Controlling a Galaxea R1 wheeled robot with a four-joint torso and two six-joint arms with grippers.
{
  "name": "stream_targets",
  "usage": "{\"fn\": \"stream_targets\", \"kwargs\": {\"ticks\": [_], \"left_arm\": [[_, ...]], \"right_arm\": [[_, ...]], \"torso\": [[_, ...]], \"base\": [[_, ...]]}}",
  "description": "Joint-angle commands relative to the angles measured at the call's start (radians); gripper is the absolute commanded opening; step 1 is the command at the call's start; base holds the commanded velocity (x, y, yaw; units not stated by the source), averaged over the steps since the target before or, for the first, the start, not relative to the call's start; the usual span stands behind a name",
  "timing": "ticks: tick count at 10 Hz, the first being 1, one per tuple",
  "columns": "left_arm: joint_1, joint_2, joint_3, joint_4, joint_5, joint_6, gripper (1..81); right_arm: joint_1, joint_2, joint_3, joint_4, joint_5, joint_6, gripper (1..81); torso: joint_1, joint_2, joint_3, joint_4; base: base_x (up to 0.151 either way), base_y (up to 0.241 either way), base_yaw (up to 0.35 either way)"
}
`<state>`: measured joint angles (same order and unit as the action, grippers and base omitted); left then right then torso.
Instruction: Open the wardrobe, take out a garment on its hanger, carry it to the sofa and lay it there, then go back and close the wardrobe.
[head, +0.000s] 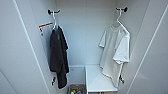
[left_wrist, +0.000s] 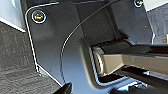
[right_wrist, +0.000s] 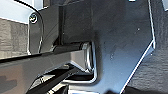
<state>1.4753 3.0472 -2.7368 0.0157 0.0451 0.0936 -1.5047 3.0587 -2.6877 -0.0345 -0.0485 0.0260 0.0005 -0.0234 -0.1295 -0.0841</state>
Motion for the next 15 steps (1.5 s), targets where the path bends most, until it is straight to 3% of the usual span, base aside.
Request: {"fn": "stream_targets", "kwargs": {"ticks": [1,15], "left_arm": [[-0.029,0.003,0.005,0.010,0.059,0.006,81.1],[-0.028,0.006,0.005,0.015,0.059,0.005,81.1]], "right_arm": [[0.036,0.004,0.010,0.016,-0.060,-0.001,81.1],[0.036,0.007,0.010,0.011,-0.062,-0.006,81.1]], "torso": [[0.000,0.000,0.000,0.000],[0.001,0.000,0.000,0.000]], "base": [[0.112,0.000,0.000],[0.100,0.000,0.000]]}}
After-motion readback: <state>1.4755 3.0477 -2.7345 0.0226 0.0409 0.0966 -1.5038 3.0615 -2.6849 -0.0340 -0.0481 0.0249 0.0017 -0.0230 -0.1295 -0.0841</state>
